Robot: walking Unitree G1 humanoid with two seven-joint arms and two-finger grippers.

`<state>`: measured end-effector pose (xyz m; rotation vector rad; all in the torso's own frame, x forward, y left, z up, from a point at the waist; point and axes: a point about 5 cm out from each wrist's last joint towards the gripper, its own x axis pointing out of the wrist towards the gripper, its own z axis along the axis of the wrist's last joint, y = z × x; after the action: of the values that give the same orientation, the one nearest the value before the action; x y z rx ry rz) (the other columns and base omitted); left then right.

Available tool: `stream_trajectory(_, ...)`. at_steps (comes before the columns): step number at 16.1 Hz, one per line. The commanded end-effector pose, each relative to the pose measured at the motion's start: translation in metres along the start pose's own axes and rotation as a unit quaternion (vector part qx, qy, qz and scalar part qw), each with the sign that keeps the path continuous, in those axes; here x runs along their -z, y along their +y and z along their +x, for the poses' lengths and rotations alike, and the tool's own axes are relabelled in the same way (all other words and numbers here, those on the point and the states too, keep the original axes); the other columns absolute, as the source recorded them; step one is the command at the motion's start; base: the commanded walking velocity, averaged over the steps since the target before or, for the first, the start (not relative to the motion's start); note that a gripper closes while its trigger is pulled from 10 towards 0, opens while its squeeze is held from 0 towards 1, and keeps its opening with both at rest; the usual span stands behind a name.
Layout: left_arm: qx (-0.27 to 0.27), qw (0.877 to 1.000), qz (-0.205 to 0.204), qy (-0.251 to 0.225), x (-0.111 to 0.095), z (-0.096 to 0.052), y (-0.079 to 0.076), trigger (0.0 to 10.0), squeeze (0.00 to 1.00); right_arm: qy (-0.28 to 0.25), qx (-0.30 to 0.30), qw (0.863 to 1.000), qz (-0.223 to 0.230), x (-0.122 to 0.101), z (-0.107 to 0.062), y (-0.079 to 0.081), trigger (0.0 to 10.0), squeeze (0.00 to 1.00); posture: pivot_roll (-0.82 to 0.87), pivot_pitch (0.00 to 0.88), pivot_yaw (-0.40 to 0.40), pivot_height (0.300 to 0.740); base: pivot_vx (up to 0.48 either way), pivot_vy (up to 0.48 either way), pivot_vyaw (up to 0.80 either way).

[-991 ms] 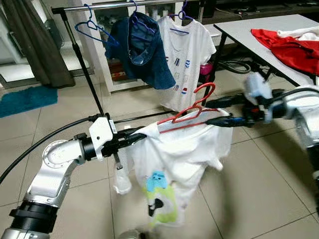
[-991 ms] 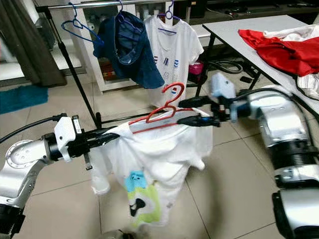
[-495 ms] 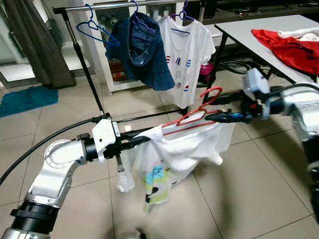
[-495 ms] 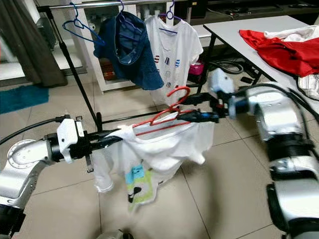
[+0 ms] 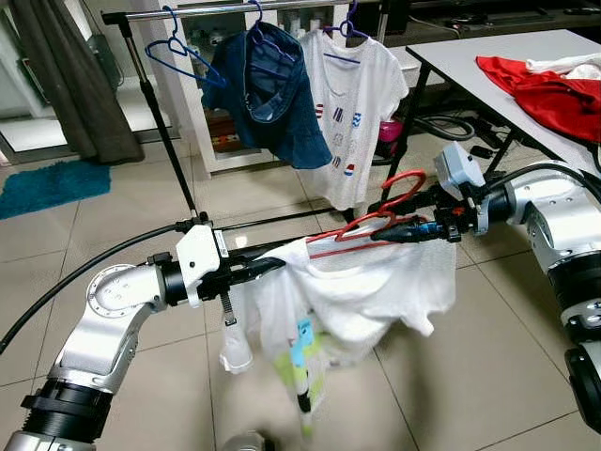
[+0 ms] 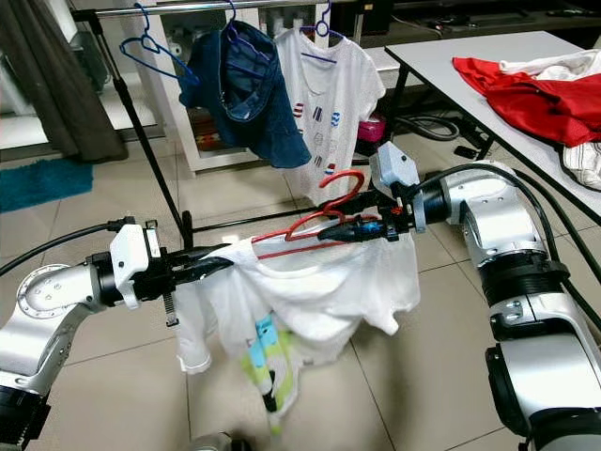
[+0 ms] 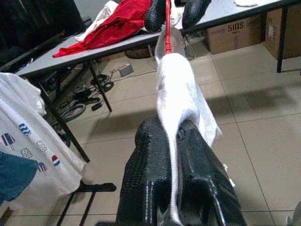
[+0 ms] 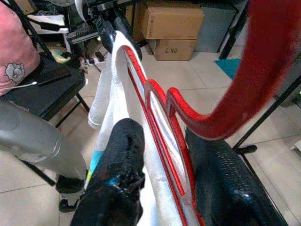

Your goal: Hang hanger

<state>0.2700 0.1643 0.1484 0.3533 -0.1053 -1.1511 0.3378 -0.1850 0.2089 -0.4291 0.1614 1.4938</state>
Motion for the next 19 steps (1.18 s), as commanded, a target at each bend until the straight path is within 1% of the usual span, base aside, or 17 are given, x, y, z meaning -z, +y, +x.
stream_trajectory(1, -0.013, 1.000, 0.006, -0.012, -0.006, -0.004, 0.003, 0.0, 0.00, 0.009, -0.002, 1.000, -0.016, -0.008, -0.001, -0.004, 0.0, 0.00, -0.10, 0.000, 0.036, 0.740, 0.000, 0.000, 0.00)
stream_trajectory(5, -0.017, 1.000, 0.005, -0.013, -0.006, -0.002, 0.006, 0.0, 0.00, 0.009, -0.007, 1.000, -0.014, -0.007, 0.001, -0.003, 0.0, 0.00, -0.10, 0.000, 0.041, 0.740, 0.000, 0.000, 0.00)
stream_trajectory(10, -0.022, 1.000, 0.006, -0.014, -0.006, -0.003, 0.011, 0.0, 0.00, 0.007, -0.006, 1.000, -0.015, -0.010, 0.000, -0.004, 0.0, 0.00, -0.11, 0.000, 0.046, 0.740, 0.000, 0.000, 0.00)
stream_trajectory(11, -0.029, 0.999, 0.008, -0.012, -0.005, -0.003, 0.013, 0.0, 0.00, 0.006, -0.006, 1.000, -0.015, -0.010, 0.000, -0.004, 0.0, 0.00, -0.11, 0.000, 0.047, 0.740, 0.000, 0.000, 0.00)
stream_trajectory(12, -0.051, 0.998, 0.005, -0.021, -0.007, -0.003, 0.018, 10.0, 0.00, 0.005, -0.005, 1.000, -0.016, -0.011, 0.000, -0.004, 0.0, 0.00, -0.12, 0.000, 0.050, 0.740, 0.000, 0.000, 0.00)
stream_trajectory(13, -0.045, 0.999, -0.001, -0.023, -0.007, -0.003, 0.018, 10.0, 0.29, 0.004, -0.004, 1.000, -0.017, -0.011, -0.001, -0.004, 0.0, 0.00, -0.12, 0.000, 0.051, 0.740, 0.000, 0.000, 0.00)
stream_trajectory(14, -0.039, 0.999, 0.003, -0.025, -0.008, -0.004, 0.018, 10.0, 1.00, 0.004, -0.002, 1.000, -0.017, -0.011, -0.002, -0.004, 0.0, 0.00, -0.12, 0.000, 0.051, 0.740, 0.000, 0.000, 0.00)
stream_trajectory(16, -0.031, 0.999, 0.004, -0.020, -0.006, -0.008, 0.019, 10.0, 1.00, 0.004, 0.000, 1.000, -0.016, -0.011, -0.005, -0.003, 0.0, 0.00, -0.13, 0.000, 0.056, 0.740, 0.000, 0.000, 0.00)
stream_trajectory(18, -0.039, 0.999, 0.003, -0.003, -0.002, -0.020, 0.022, 10.0, 1.00, 0.013, 0.006, 1.000, -0.010, -0.007, -0.014, 0.001, 0.0, 0.00, -0.13, 0.000, 0.050, 0.740, 0.000, 0.000, 0.00)
stream_trajectory(19, -0.043, 0.999, 0.004, 0.002, -0.001, -0.023, 0.022, 10.0, 1.00, 0.016, 0.008, 1.000, -0.008, -0.007, -0.015, 0.001, 0.0, 0.00, -0.13, 0.000, 0.049, 0.740, 0.000, 0.000, 0.00)
